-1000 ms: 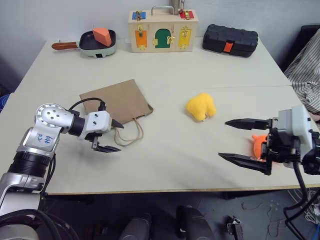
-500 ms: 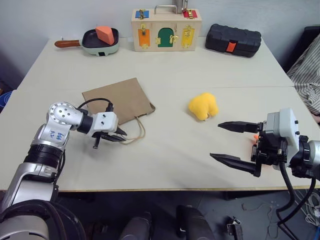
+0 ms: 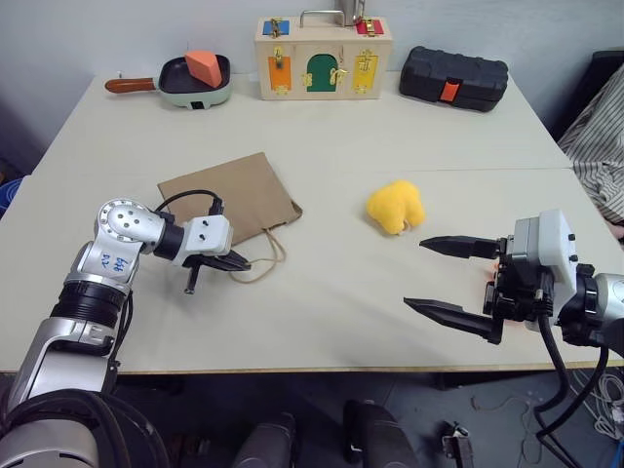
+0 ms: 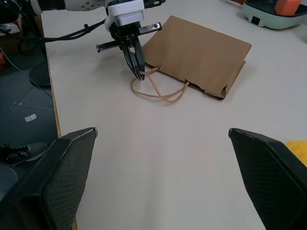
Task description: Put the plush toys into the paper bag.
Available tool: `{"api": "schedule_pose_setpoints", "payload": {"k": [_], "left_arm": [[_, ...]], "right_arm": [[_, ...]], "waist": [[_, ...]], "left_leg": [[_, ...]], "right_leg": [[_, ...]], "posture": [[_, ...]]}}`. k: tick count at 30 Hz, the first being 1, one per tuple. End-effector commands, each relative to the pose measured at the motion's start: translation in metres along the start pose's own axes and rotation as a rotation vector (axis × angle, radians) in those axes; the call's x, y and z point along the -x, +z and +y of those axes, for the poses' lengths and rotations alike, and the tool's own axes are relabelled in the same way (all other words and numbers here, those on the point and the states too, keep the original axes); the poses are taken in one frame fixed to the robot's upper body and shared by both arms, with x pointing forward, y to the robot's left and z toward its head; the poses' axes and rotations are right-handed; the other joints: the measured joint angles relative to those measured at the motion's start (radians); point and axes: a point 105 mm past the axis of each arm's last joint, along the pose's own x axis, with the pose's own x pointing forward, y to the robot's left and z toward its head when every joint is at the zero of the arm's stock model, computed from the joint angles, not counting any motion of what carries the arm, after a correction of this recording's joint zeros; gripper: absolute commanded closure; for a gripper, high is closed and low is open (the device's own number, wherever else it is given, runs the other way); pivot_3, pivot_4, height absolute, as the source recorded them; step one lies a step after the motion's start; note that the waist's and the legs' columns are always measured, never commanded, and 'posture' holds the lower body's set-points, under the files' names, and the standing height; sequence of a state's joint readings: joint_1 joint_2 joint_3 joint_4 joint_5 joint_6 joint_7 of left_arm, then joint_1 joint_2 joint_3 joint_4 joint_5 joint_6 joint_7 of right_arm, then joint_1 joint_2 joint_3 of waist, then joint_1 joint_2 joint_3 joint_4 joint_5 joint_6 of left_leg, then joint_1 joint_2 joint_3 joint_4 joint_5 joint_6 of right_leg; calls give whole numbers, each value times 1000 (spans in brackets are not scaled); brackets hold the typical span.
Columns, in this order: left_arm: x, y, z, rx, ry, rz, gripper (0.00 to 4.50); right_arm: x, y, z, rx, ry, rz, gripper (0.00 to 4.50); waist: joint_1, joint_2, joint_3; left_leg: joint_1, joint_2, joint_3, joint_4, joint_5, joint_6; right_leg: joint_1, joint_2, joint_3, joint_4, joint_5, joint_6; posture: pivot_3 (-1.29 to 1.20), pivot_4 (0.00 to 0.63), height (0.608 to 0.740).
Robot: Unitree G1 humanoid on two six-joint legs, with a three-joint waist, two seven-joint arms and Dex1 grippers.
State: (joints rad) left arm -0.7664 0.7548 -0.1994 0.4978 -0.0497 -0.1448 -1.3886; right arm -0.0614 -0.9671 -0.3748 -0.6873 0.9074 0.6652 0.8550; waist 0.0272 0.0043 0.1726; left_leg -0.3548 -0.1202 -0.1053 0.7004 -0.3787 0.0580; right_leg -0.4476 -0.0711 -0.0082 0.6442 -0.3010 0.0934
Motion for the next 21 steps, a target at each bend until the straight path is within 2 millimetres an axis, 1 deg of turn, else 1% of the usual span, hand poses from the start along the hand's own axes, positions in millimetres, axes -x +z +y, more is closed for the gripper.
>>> {"api": "schedule_pose_setpoints", "payload": {"k": [1,7,9,11,13,16,17,21], "left_arm": [[10,8,1,-10,29,-29,4464],[12,19,-2,26,26,-86,4464],[11,24,-1,44,36,-112,4464],[9,33,0,57,37,-155,4464],[8,50,2,77,37,-232,4464],[9,86,8,116,21,-383,4464],[9,95,8,124,13,-415,4464],[11,121,14,196,5,-520,4464]], "right_arm": [[4,9,5,27,0,-12,0],[7,6,6,10,-8,-1,0],[7,6,5,9,-11,0,0],[7,6,4,10,-19,-2,0],[8,7,2,11,-28,-4,0],[7,6,0,17,-40,-4,0],[7,6,0,18,-44,-5,0],[4,8,-3,23,-63,-26,0]], "waist": [[0,0,0],[0,0,0],[0,0,0],[0,0,0],[1,0,0],[2,-1,0],[3,-1,0],[-2,-1,0]], "left_leg": [[0,0,0,0,0,0],[0,0,0,1,0,0],[0,0,0,1,0,0],[0,0,0,1,0,0],[0,0,0,1,0,0],[0,0,0,1,0,0],[0,0,0,2,0,0],[0,0,-1,2,0,0]], "right_leg": [[0,0,0,0,0,0],[0,0,0,0,0,0],[0,0,0,0,0,0],[0,0,0,0,0,0],[0,0,0,1,0,0],[1,0,0,1,0,0],[1,0,0,1,0,0],[1,0,0,1,0,0]], "posture": [[0,150,740],[0,150,740],[0,150,740],[0,150,740],[0,150,740],[0,150,740],[0,150,740],[0,150,740]]}}
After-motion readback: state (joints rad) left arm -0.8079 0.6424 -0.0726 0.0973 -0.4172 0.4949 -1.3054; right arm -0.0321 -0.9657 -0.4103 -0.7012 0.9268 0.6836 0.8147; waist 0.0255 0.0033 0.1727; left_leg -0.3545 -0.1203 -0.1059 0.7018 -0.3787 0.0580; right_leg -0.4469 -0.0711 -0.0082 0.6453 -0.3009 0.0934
